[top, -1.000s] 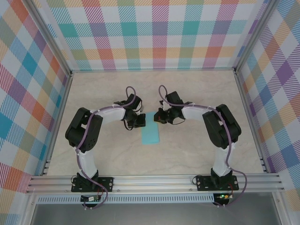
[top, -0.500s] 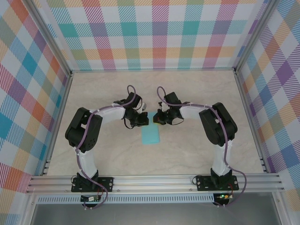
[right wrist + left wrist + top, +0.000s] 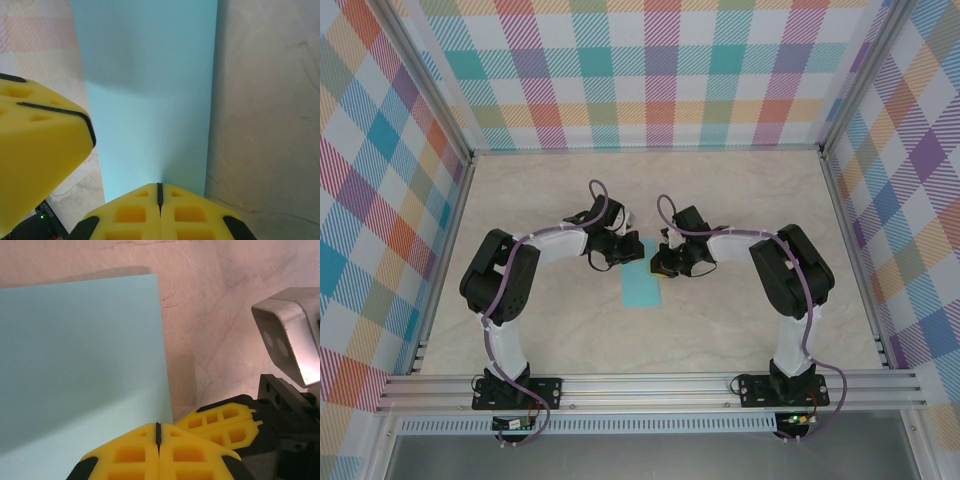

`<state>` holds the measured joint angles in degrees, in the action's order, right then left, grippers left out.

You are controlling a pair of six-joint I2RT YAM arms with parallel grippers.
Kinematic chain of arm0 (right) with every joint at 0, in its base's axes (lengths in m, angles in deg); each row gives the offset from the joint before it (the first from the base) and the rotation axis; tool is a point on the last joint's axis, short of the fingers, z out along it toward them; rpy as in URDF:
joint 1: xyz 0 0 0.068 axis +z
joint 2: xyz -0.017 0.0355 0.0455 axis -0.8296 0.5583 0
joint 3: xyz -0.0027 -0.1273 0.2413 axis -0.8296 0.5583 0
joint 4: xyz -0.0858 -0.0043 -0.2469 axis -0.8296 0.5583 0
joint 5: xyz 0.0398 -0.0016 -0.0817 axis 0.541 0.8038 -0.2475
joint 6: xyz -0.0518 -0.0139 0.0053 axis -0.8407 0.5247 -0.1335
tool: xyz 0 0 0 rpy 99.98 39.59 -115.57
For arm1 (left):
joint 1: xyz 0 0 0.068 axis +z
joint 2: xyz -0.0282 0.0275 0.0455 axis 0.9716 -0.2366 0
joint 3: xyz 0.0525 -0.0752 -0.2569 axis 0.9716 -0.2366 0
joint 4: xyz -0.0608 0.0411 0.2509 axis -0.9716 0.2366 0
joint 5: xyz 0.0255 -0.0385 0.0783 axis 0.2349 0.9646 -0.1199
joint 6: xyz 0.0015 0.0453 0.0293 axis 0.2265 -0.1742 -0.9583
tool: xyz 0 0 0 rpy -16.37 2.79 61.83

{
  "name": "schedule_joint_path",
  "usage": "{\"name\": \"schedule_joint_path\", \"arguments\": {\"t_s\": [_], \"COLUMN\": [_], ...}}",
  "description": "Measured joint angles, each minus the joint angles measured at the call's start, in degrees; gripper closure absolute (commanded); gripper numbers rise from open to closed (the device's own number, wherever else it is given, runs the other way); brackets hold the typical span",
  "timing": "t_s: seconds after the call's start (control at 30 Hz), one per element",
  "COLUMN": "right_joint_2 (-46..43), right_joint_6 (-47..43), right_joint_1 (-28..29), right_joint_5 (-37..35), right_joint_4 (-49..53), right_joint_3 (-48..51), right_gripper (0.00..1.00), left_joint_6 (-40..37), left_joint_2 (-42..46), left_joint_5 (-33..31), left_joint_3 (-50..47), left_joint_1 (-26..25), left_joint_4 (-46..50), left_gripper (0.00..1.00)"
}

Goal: Fold a paper plane with a square sheet of paper (pick it up from the middle)
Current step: First fold in half a square sheet of paper at the center of the table.

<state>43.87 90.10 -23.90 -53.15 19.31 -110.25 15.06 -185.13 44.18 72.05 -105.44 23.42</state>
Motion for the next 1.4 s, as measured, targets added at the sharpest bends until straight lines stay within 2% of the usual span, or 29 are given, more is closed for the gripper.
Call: {"name": "schedule_joint_path", "arguments": {"t_s": [0.27,0.5,0.9,1.1,1.4], "right_joint_2": [1.1,1.1,-5.4,-6.3,-3.8], "right_joint_6": [0.0,0.0,7.5,5.3,-0.2], "right_joint_1": [0.1,0.1,0.9,0.8,0.1], "right_joint_5": [-0.9,-1.0,-1.4,-1.4,-1.1], "right_joint_4": [-0.1,-0.1,-3.6,-3.3,-3.2], "right_joint_3": [-0.1,-0.2,8.6,5.6,3.1], "right_gripper": [1.00,1.00,1.00,1.00,1.00], "left_joint_6": [6.2,14.7,20.7,22.7,23.1], "left_joint_2": [3.4,9.4,14.1,14.0,10.9], "left_joint_5": [-0.3,0.0,-1.6,-2.1,-3.5], "left_joint_3": [-11.0,-20.2,-24.9,-25.2,-25.1], "left_joint_1": [-0.4,-2.9,-8.8,-12.1,-12.6], "left_joint_4": [-6.3,-16.6,-23.1,-24.9,-25.0], "left_gripper": [1.00,1.00,1.00,1.00,1.00]}}
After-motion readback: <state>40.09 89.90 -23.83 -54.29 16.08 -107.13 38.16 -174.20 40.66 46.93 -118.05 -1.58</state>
